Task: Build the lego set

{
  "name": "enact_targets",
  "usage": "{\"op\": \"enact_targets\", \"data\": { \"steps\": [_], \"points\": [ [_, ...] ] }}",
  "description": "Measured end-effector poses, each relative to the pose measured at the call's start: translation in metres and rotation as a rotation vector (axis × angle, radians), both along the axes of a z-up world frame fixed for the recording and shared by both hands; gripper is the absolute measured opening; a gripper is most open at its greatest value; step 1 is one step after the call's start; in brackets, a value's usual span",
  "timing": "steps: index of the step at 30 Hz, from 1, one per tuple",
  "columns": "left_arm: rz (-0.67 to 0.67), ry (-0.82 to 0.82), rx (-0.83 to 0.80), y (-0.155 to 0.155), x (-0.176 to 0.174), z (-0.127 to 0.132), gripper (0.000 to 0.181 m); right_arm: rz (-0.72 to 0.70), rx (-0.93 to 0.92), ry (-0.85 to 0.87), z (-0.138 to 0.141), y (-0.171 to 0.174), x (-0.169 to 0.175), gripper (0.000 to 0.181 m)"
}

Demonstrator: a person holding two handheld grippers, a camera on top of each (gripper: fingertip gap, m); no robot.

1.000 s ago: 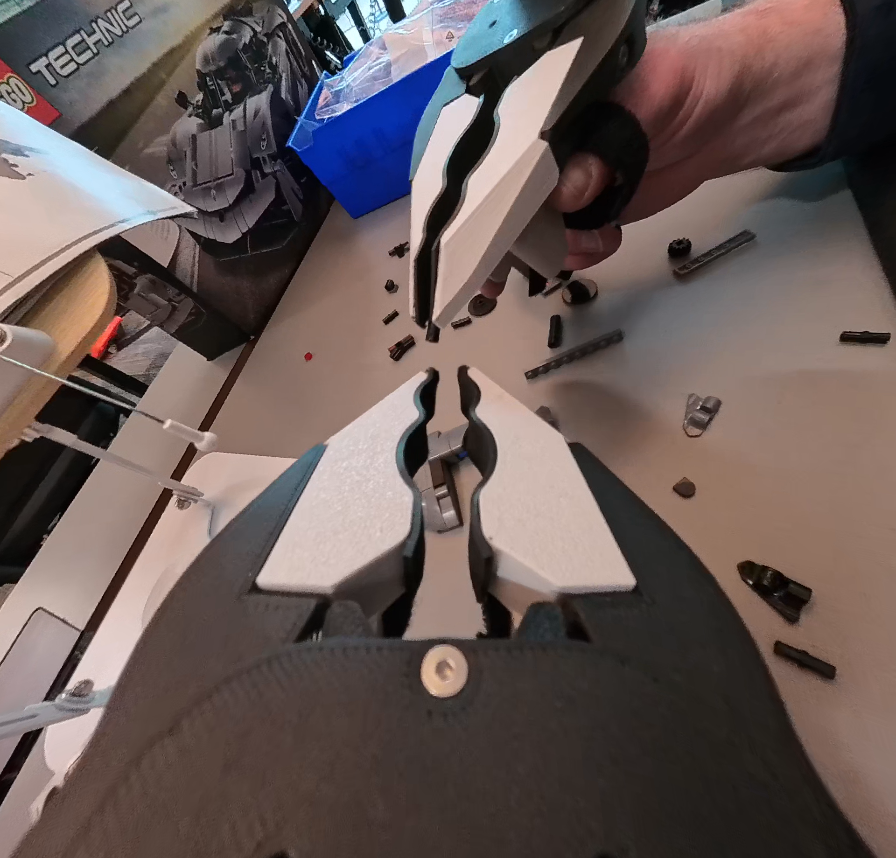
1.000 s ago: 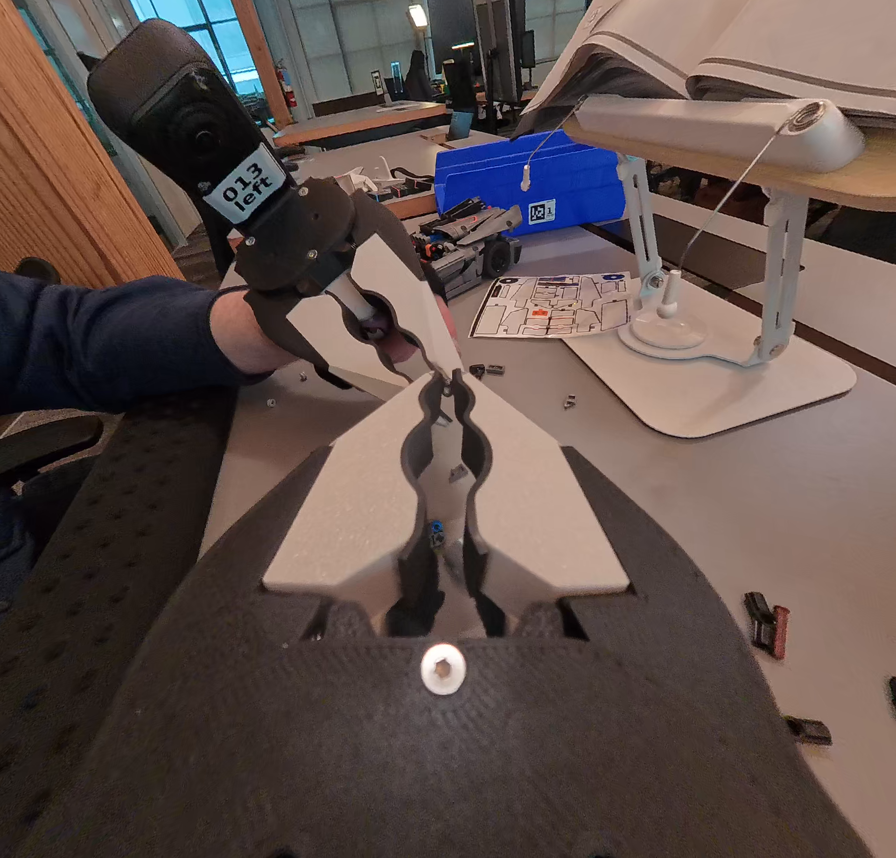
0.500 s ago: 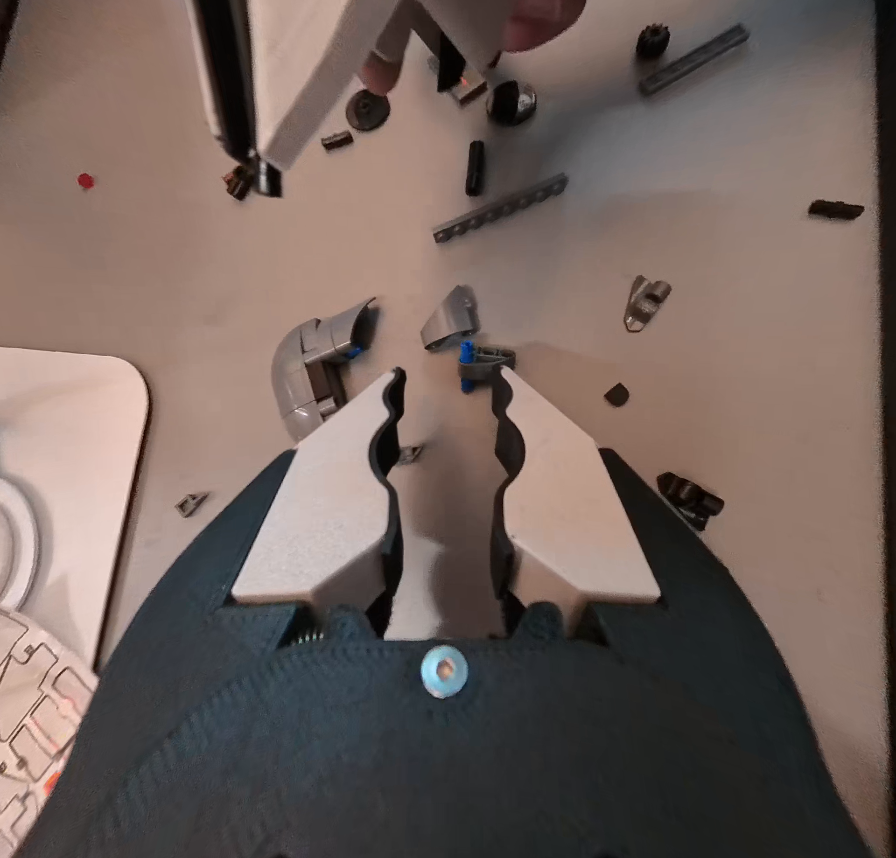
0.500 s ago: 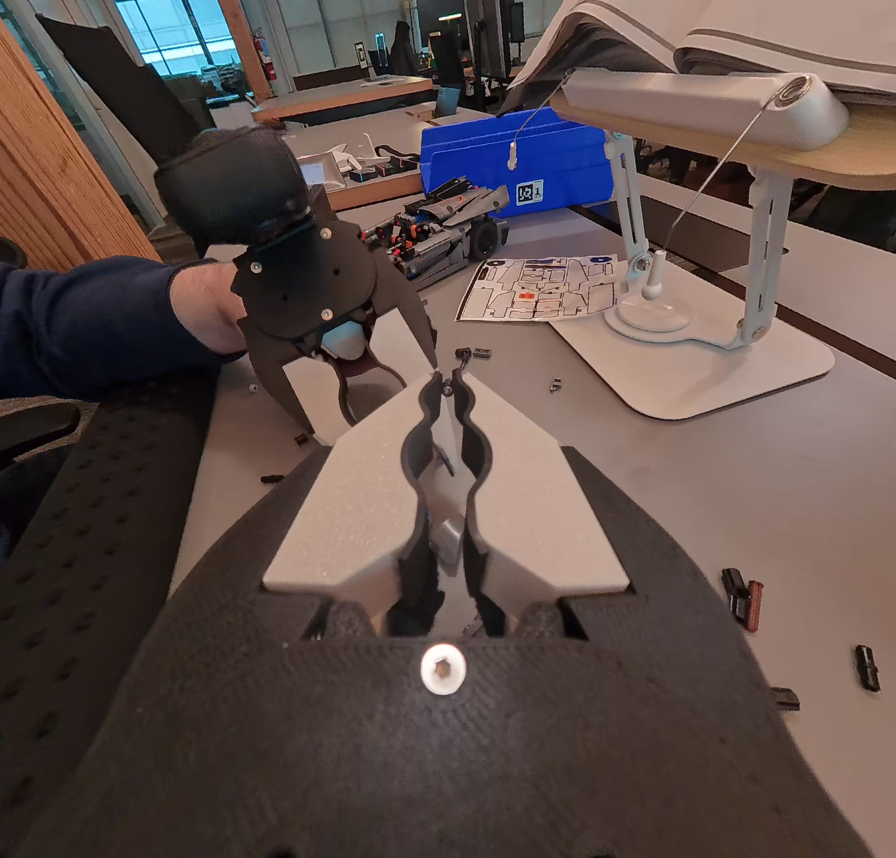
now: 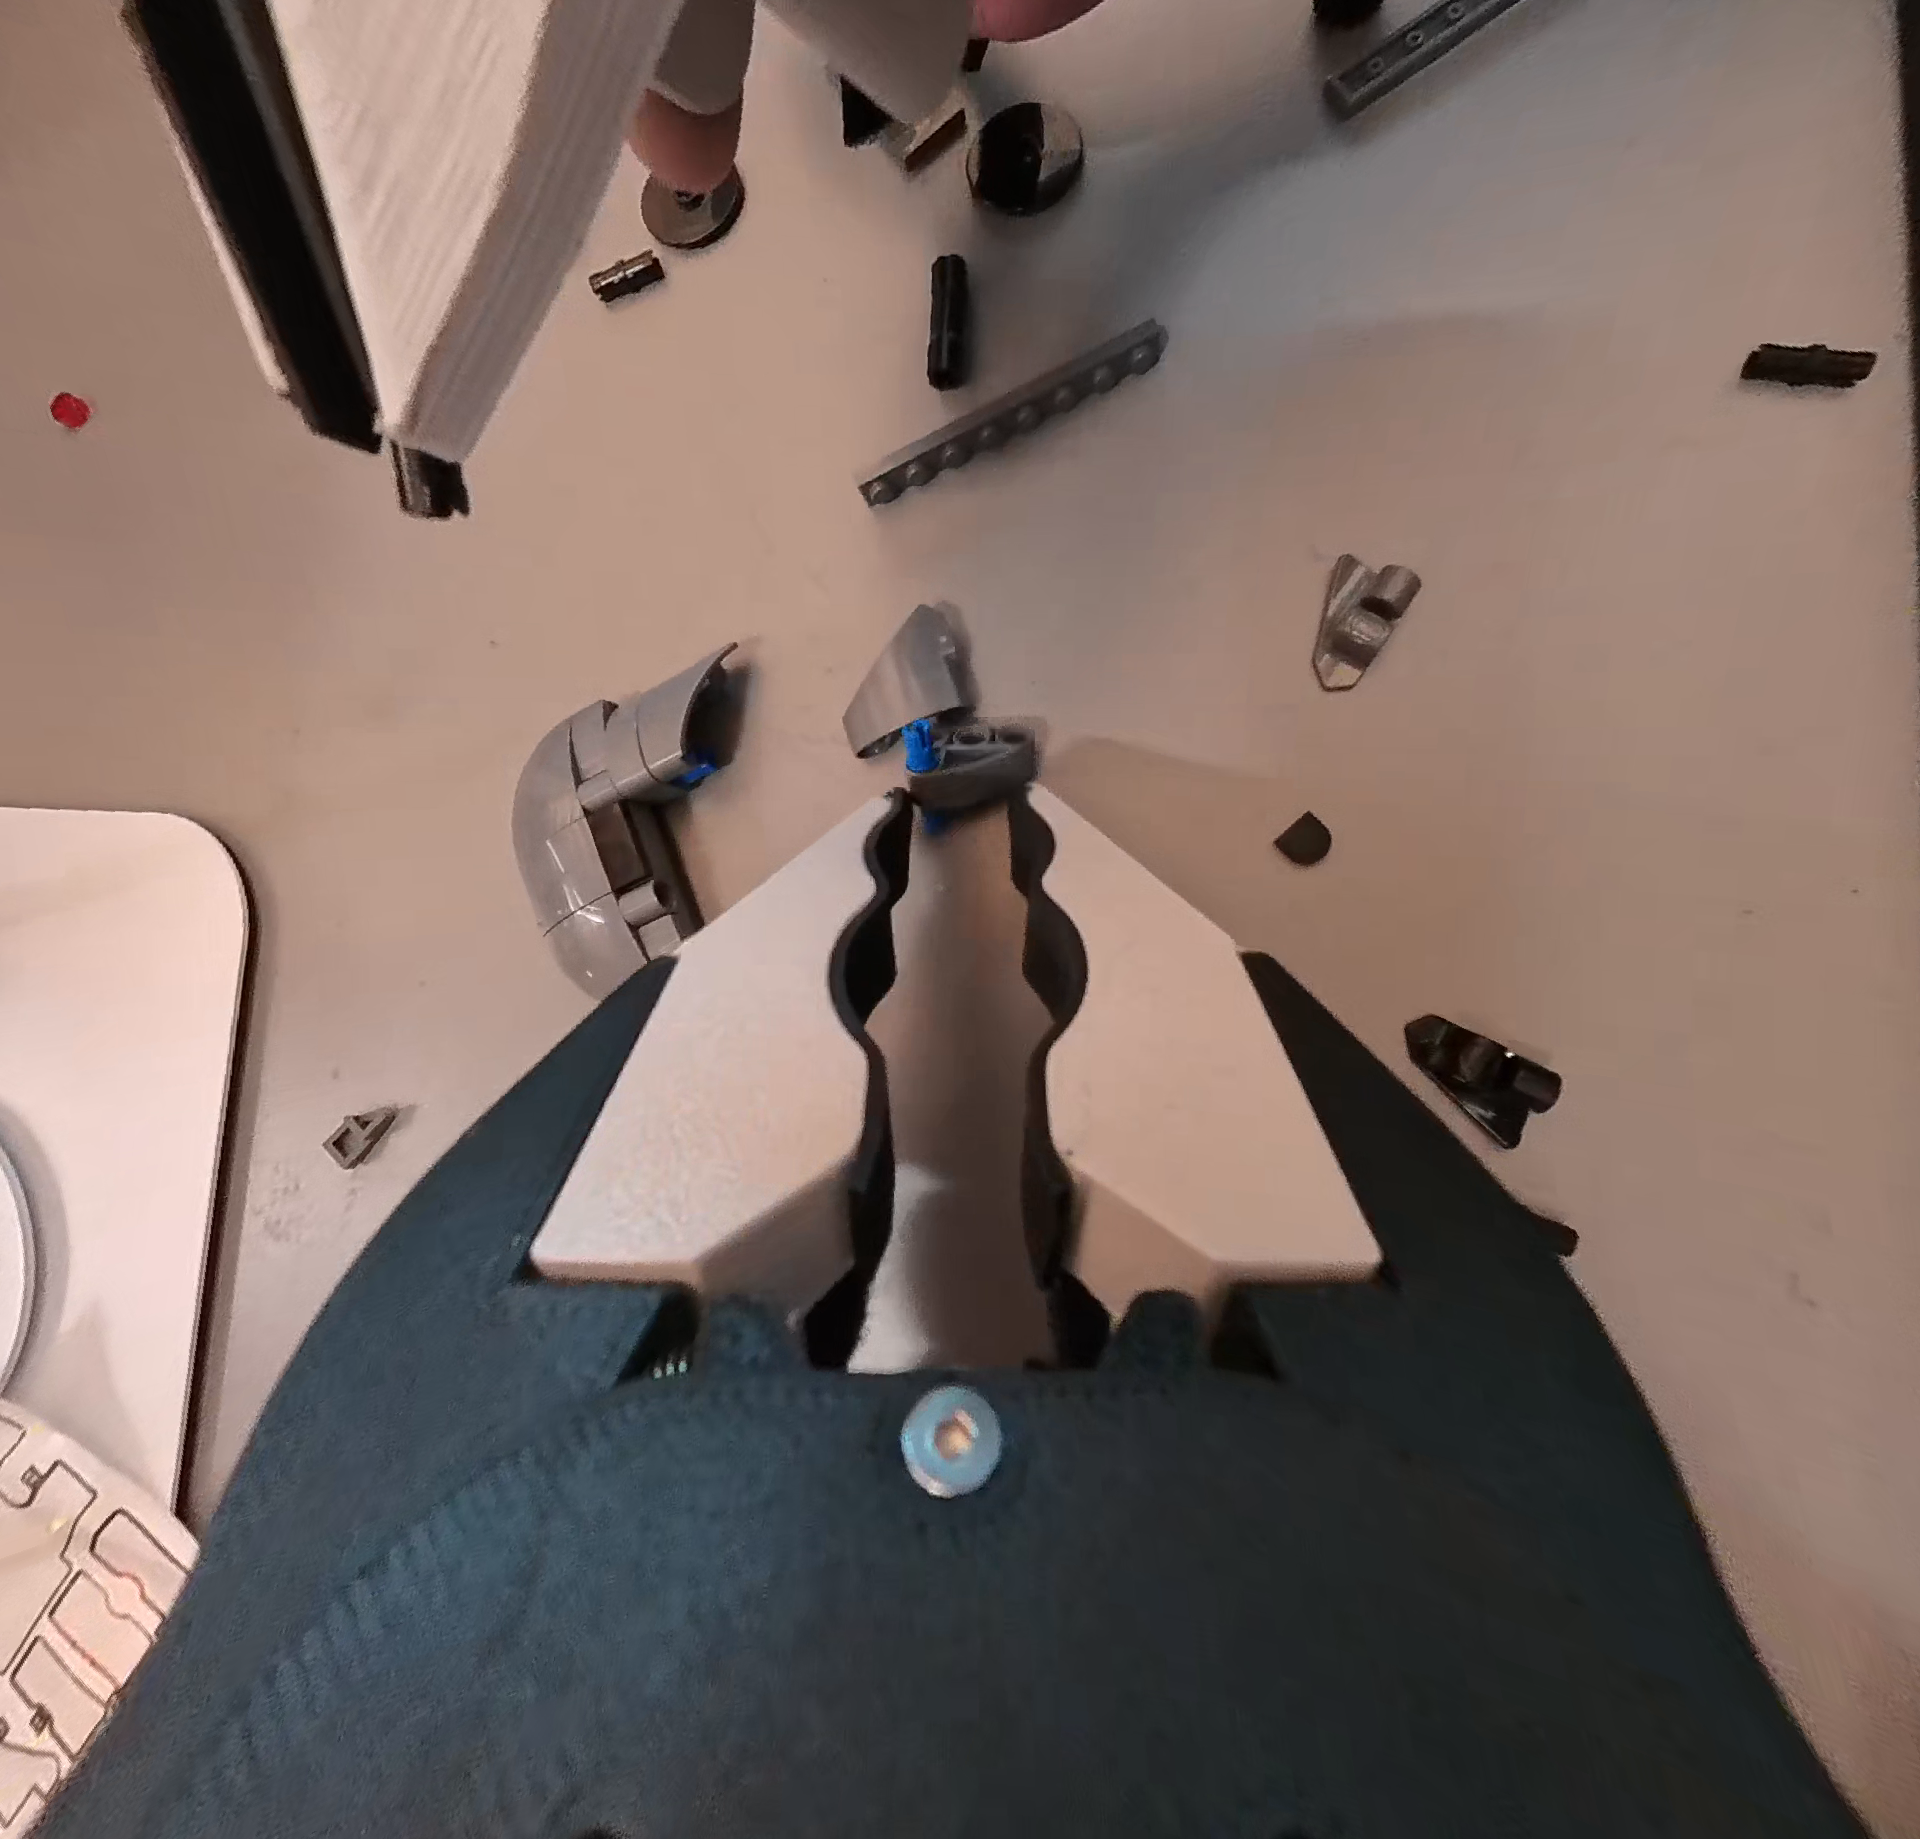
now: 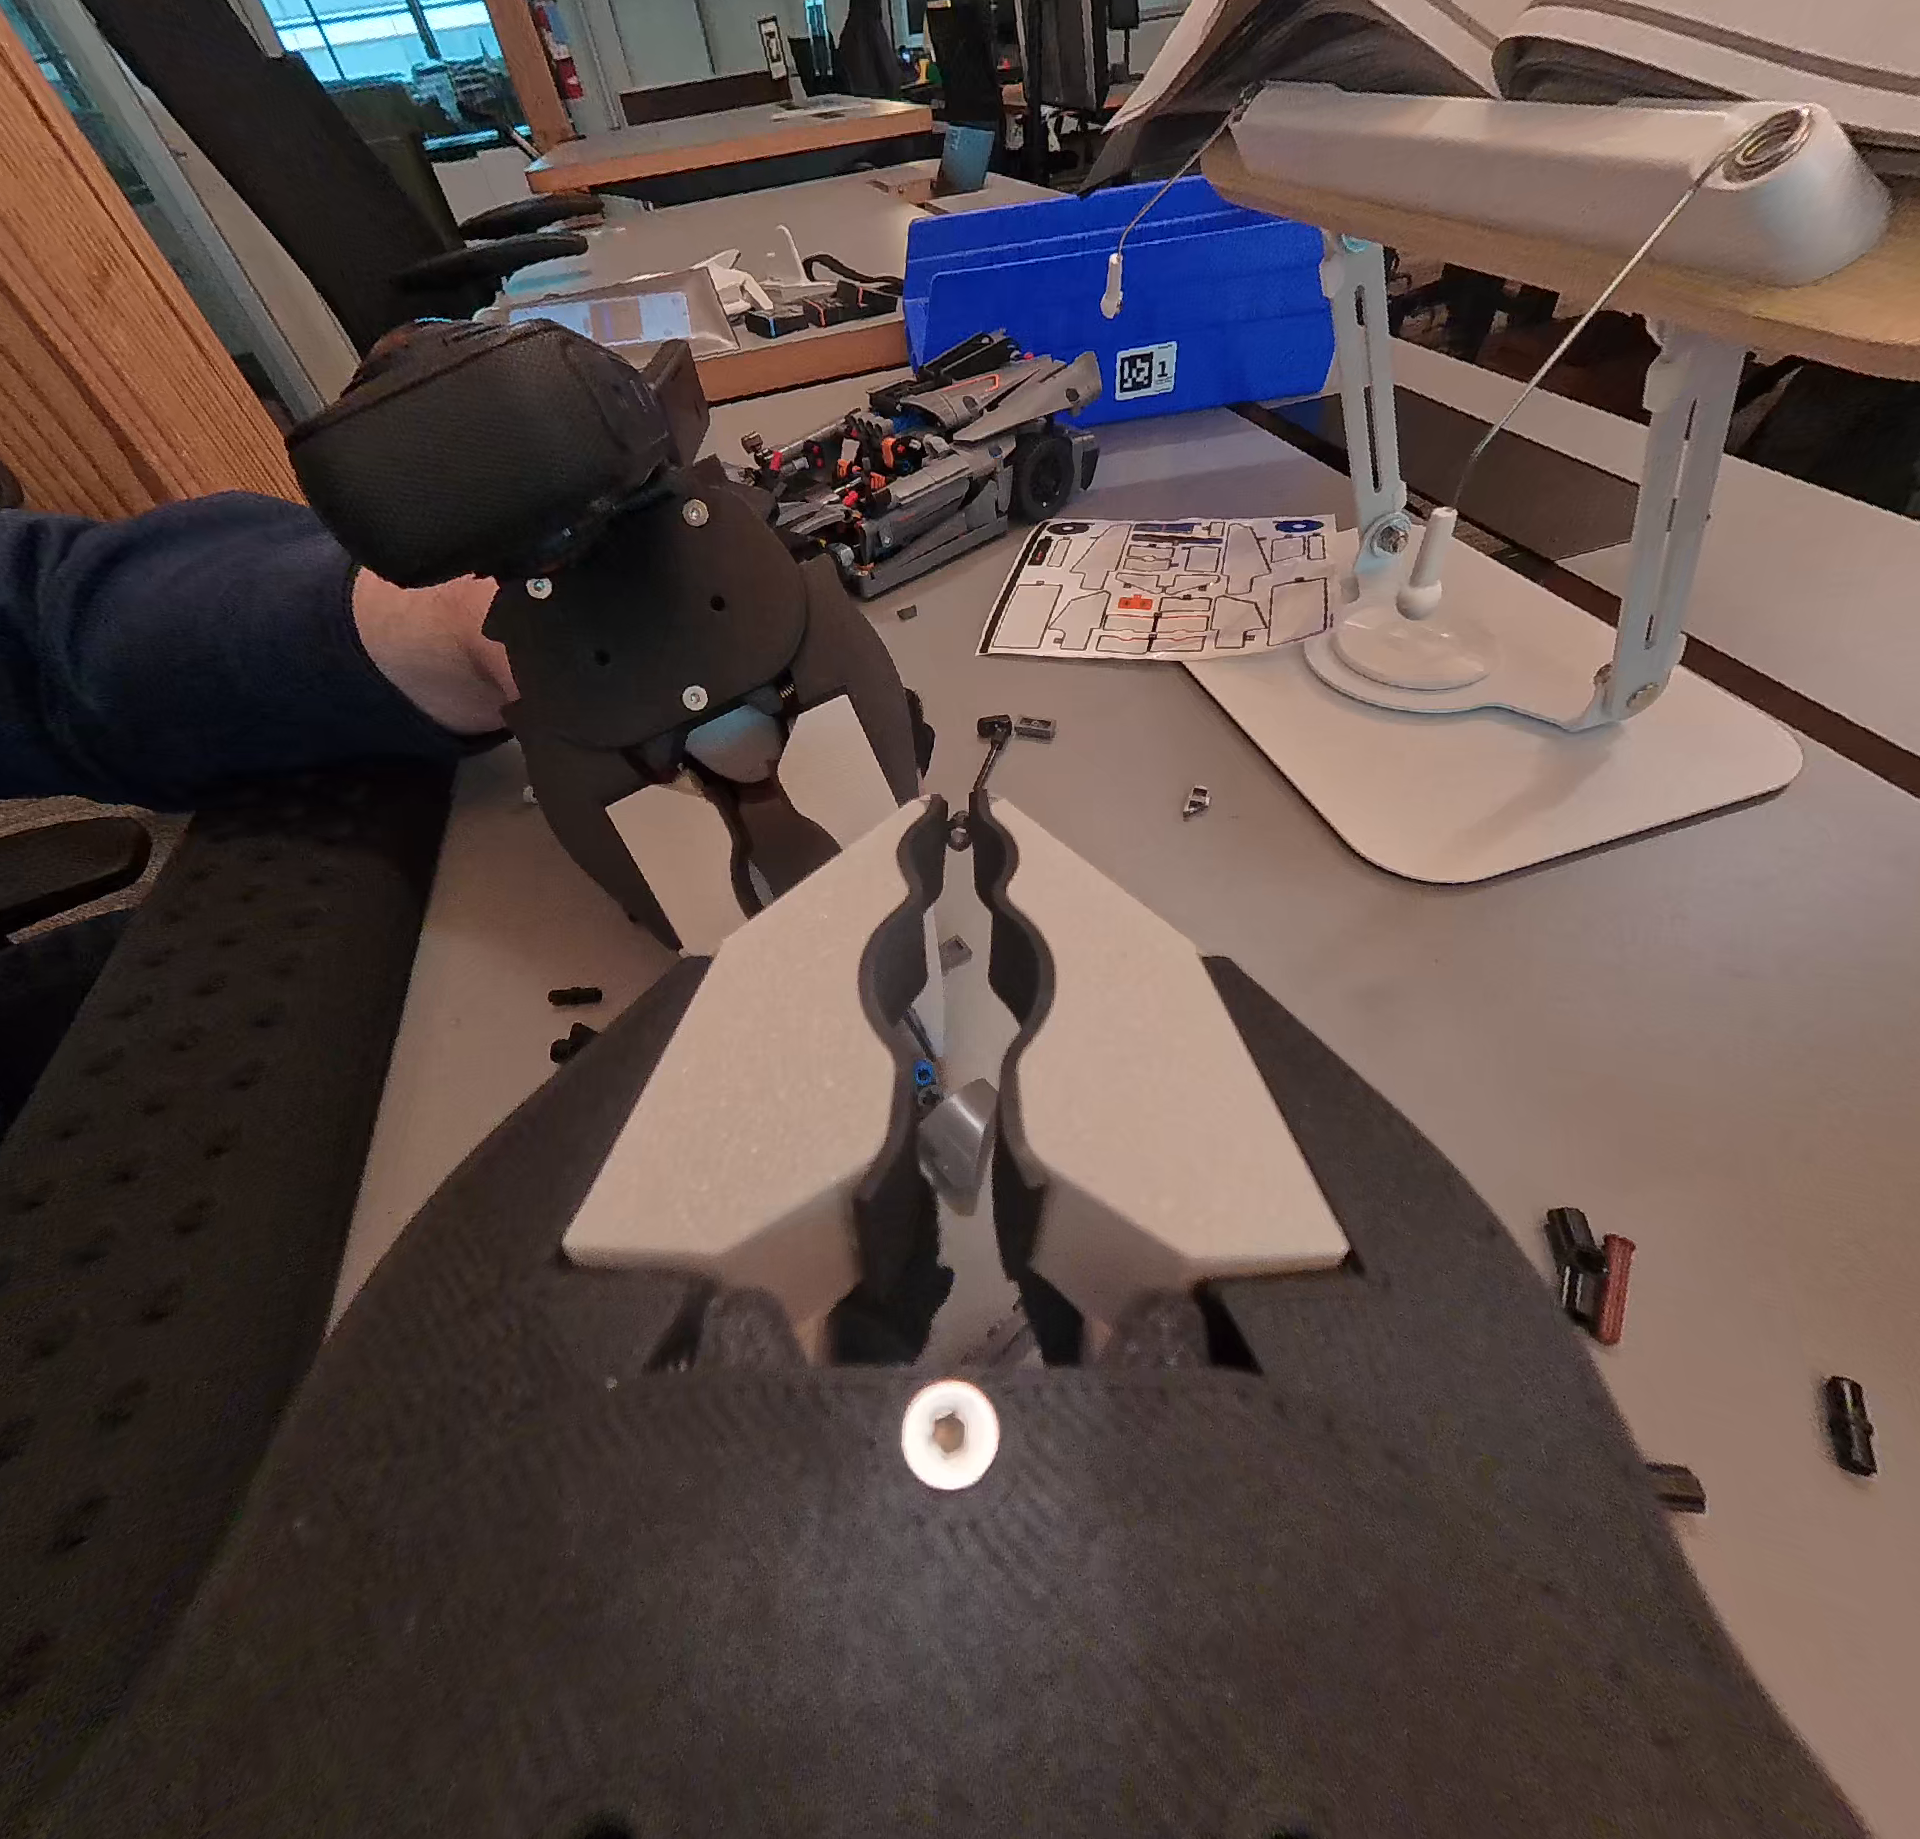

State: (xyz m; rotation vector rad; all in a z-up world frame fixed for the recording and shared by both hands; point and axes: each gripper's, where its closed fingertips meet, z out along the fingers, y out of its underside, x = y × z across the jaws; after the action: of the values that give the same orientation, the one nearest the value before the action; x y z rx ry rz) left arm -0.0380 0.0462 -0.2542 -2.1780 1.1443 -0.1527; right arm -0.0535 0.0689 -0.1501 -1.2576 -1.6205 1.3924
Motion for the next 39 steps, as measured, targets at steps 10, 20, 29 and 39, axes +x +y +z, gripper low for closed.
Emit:
{"op": "enact_targets", "data": {
  "steps": [10, 20, 29, 39],
  "points": [
    [-0.001, 0.009, 0.029, 0.002, -0.002, 0.003, 0.000, -0.002, 0.004, -0.001, 0.000, 0.001, 0.000, 0.002],
    [-0.025, 0.013, 0.079, 0.005, 0.007, 0.009, 0.019, -0.002, 0.008, -0.001, 0.000, 0.001, 0.001, 0.003],
    [-0.040, 0.027, 0.096, 0.006, 0.010, 0.008, 0.000, -0.002, 0.011, -0.001, 0.000, 0.001, 0.001, 0.002],
    [-0.065, 0.036, 0.158, 0.010, 0.018, 0.013, 0.018, 0.002, 0.015, -0.003, 0.000, 0.000, 0.001, 0.003]
  ]
}}
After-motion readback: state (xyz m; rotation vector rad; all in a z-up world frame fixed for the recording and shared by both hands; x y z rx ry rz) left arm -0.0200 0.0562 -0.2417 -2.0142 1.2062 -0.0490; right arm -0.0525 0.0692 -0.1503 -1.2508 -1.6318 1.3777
